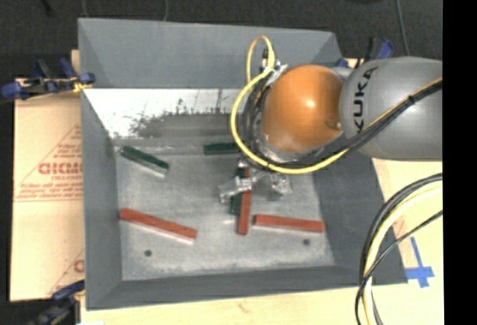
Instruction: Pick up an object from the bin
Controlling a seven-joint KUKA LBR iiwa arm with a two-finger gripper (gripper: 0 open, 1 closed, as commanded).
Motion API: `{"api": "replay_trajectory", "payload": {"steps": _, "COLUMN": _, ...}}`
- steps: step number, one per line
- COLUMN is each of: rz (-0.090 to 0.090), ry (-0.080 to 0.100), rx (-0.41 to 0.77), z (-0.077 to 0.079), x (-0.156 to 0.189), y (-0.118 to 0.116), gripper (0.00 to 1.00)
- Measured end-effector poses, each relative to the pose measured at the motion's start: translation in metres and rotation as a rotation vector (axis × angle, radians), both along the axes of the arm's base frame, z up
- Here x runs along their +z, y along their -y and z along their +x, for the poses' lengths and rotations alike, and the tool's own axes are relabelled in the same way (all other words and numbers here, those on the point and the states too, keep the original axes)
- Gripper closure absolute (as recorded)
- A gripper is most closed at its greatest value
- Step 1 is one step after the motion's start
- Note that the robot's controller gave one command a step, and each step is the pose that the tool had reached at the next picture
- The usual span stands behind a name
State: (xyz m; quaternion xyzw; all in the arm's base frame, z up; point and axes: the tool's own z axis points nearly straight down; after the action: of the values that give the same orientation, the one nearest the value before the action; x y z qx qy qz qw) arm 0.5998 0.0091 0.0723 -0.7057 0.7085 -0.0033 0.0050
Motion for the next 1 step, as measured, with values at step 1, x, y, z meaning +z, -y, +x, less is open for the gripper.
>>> {"api": "replay_trajectory", "payload": {"steps": 1, "rz": 0.002, "ry": -0.001, "rx": -0.007, "z": 0.0026, "x": 0.0026, "y": -0.0001, "gripper": 0.00}}
